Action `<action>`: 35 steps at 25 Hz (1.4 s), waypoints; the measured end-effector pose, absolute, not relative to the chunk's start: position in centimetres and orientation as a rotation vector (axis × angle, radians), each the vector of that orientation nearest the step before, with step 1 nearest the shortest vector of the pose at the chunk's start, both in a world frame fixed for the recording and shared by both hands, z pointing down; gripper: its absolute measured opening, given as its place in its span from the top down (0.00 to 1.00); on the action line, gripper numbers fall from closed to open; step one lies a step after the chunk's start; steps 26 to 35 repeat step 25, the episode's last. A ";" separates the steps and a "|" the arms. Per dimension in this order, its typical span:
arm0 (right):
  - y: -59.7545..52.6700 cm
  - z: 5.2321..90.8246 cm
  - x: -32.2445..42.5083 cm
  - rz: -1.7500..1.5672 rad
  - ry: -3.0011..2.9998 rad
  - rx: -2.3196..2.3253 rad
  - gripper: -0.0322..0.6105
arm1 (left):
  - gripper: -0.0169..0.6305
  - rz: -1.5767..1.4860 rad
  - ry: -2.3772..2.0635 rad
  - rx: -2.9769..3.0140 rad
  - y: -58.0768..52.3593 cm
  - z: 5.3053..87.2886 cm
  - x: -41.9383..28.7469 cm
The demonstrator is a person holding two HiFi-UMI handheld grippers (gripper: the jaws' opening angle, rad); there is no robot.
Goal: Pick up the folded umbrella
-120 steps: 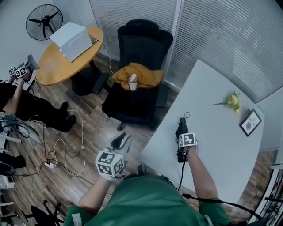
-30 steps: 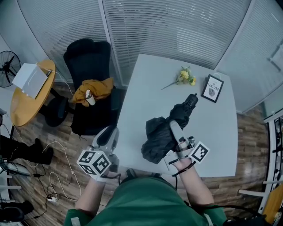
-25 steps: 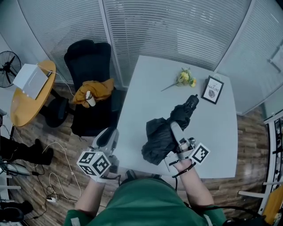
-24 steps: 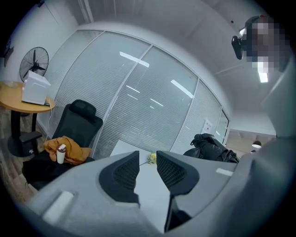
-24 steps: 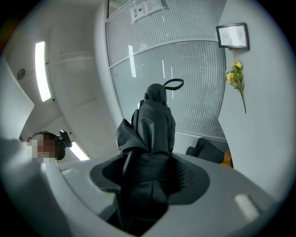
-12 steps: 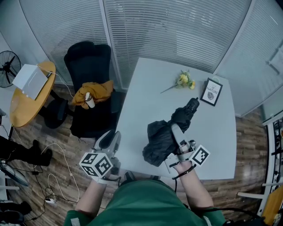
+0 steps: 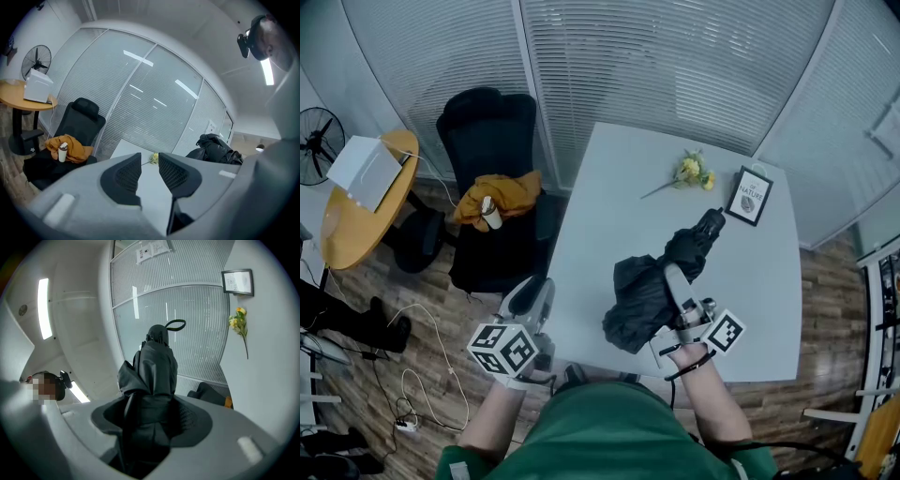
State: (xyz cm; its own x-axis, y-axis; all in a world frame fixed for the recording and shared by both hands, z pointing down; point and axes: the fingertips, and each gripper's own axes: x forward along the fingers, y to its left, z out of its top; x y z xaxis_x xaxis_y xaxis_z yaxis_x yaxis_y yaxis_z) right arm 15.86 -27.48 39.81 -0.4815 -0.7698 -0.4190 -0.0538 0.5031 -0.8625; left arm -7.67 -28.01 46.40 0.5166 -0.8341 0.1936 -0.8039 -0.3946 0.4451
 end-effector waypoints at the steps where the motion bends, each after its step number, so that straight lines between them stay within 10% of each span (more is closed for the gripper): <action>1: -27.5 39.8 15.8 -1.040 1.882 -0.681 0.54 | 0.78 -0.081 -1.336 2.273 -28.0 46.4 -7.6; 35: -26.7 39.3 15.7 -1.032 1.906 -0.692 0.54 | 0.78 -0.058 -1.326 2.275 -27.4 46.5 -7.9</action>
